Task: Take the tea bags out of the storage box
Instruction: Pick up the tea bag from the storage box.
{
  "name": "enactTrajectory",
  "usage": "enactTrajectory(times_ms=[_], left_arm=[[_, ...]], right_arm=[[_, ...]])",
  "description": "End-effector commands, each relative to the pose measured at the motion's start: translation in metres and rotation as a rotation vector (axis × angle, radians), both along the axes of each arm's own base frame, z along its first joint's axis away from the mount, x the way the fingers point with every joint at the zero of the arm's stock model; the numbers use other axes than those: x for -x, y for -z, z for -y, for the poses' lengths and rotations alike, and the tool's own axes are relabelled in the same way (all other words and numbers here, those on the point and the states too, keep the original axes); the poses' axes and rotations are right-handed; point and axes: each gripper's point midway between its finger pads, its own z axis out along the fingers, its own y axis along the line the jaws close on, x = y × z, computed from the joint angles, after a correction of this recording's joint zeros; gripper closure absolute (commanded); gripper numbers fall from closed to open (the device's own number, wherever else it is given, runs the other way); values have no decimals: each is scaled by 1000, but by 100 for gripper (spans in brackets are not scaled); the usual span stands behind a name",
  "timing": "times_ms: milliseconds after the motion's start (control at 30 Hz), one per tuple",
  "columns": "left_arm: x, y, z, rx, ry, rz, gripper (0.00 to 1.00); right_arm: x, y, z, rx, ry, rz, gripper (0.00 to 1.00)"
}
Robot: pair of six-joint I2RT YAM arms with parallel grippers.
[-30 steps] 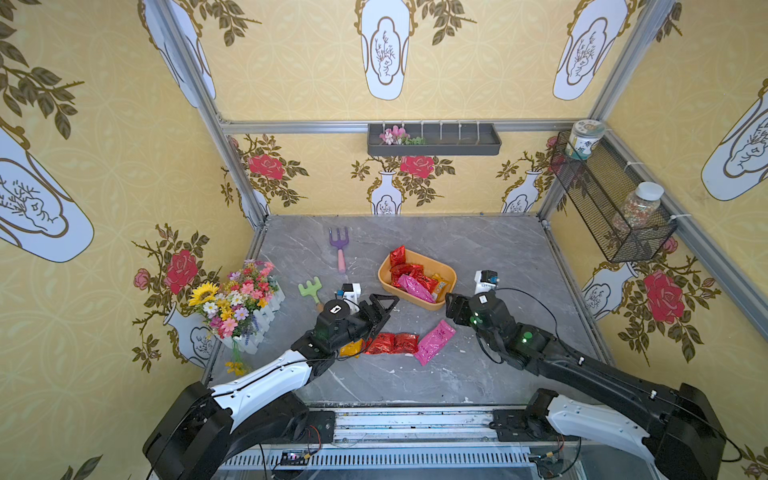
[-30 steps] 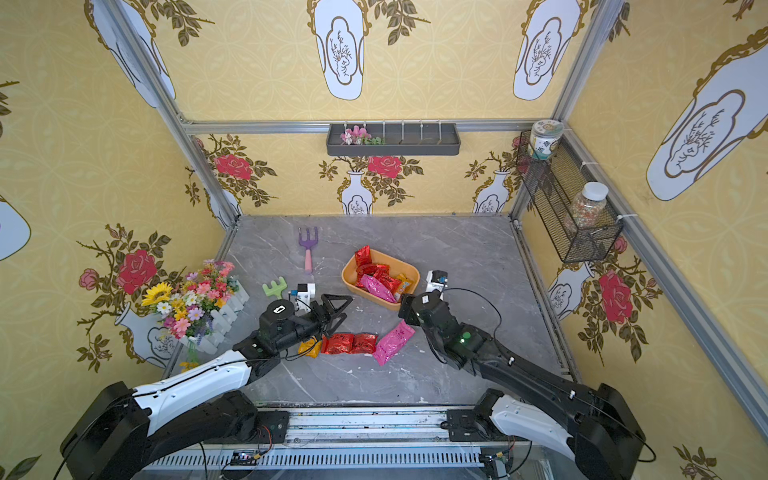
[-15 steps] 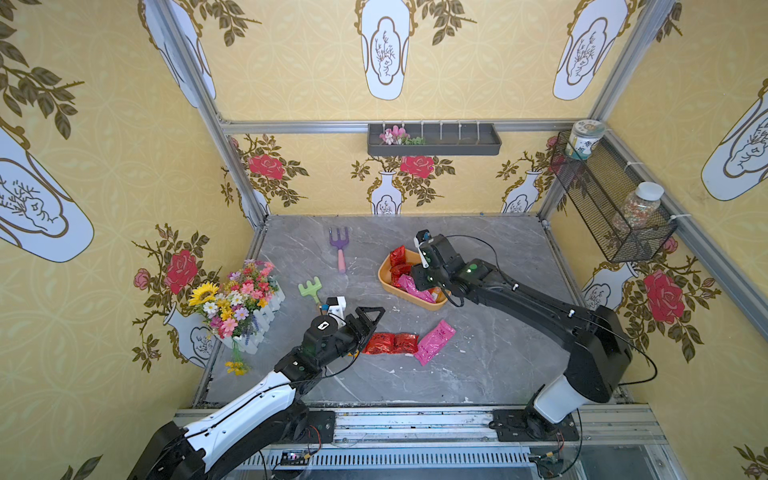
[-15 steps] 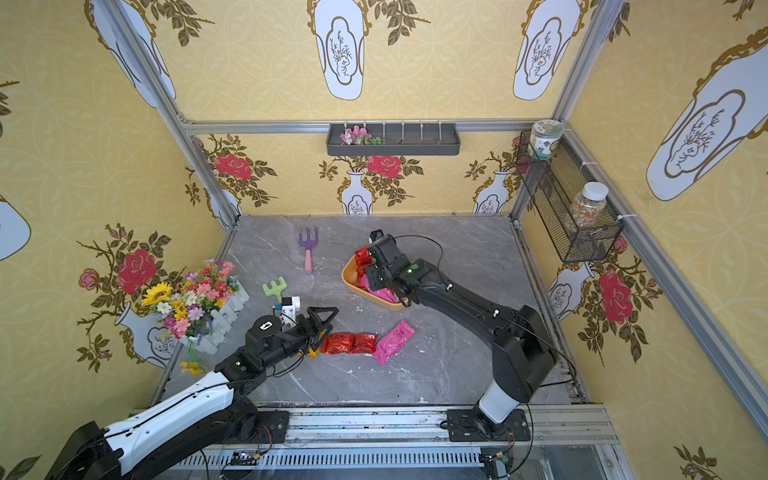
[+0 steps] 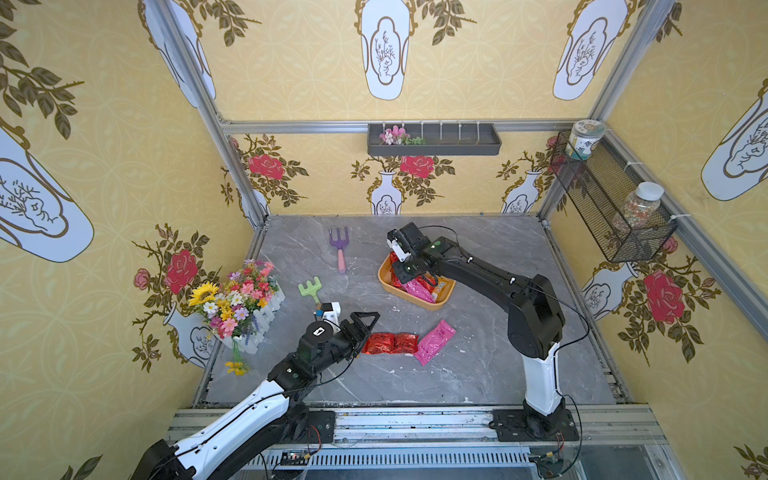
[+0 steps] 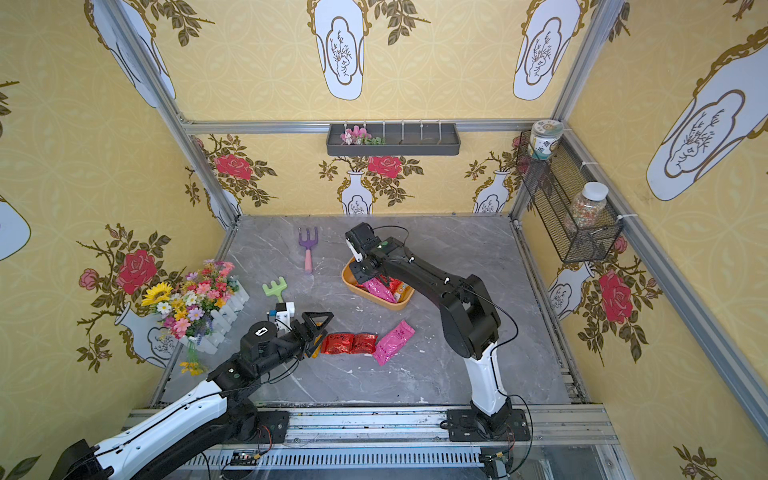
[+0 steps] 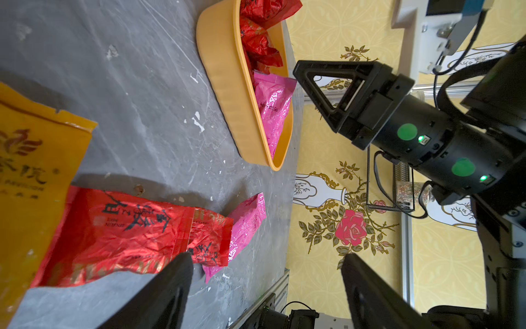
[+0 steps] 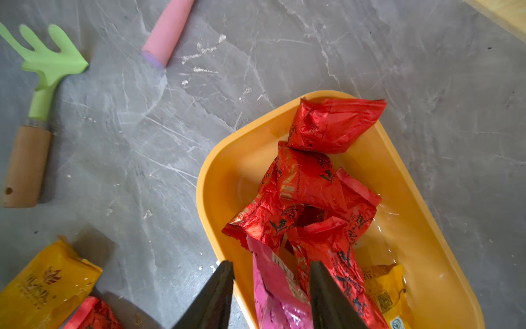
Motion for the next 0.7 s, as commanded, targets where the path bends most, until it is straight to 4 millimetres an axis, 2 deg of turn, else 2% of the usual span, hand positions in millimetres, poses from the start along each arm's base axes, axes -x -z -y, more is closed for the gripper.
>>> enactTrajectory(times_ms=[0, 167, 333, 467, 667], left_arm=[[1, 3, 0, -8, 7, -4, 12], [0, 3, 1, -11, 10, -7, 12], [0, 2, 2, -8, 13, -6, 12], [-1, 2, 2, -7, 13, -5, 12], [-2, 0, 5, -4, 20, -6, 12]], right_arm=[[-1, 7, 7, 68, -15, 9, 52], [-3, 15, 10, 95, -14, 16, 52], [-1, 20, 9, 114, -29, 14, 59], [0, 20, 8, 124, -39, 22, 67], [1, 15, 7, 129, -43, 41, 89]])
